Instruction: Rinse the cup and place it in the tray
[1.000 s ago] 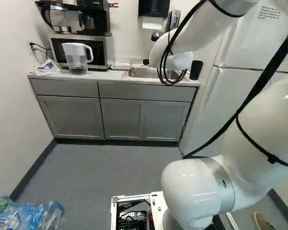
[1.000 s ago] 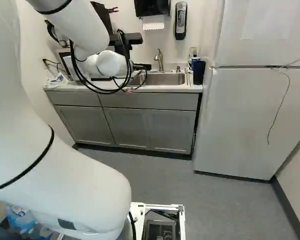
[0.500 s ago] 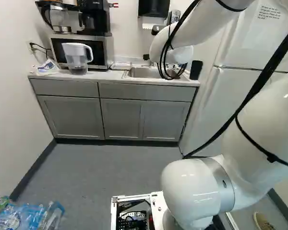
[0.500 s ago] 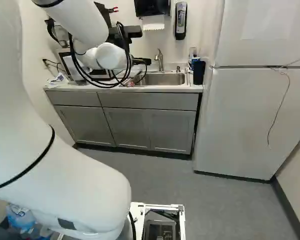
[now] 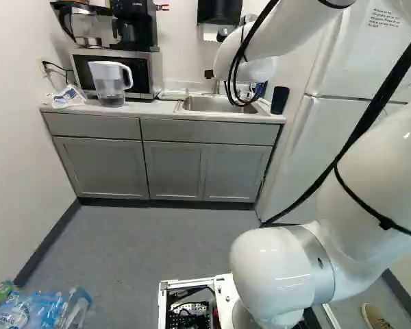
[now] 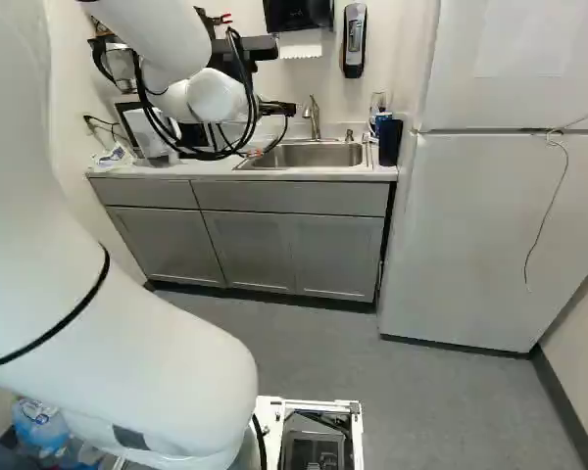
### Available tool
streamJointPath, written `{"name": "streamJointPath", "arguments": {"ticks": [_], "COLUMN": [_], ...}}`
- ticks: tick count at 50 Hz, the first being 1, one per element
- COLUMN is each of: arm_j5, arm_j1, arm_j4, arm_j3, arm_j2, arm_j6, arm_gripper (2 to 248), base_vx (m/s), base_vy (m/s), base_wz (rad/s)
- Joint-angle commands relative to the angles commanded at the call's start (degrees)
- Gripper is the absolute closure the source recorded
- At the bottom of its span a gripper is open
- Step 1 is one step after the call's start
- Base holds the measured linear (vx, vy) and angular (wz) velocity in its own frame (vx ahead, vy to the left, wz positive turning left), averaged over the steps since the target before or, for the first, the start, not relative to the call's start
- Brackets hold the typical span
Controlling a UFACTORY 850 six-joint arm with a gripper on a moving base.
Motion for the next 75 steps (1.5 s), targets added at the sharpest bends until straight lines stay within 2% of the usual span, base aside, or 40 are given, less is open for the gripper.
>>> {"name": "streamJointPath", "arguments": {"ticks": [49,75], "arm_j5": [-2.64,-2.64], "arm_j1": [0.00,0.00], "arm_j4": [0.00,0.00], "arm_j3": [-5.39,-7.27], "arm_j2": [0.46,0.72], "arm_j6": [0.00,0.00], "arm_gripper": [3,3], "base_vx": [0.000,0.000], "base_vy": [0.000,0.000], "base_wz": [0.000,0.000]}}
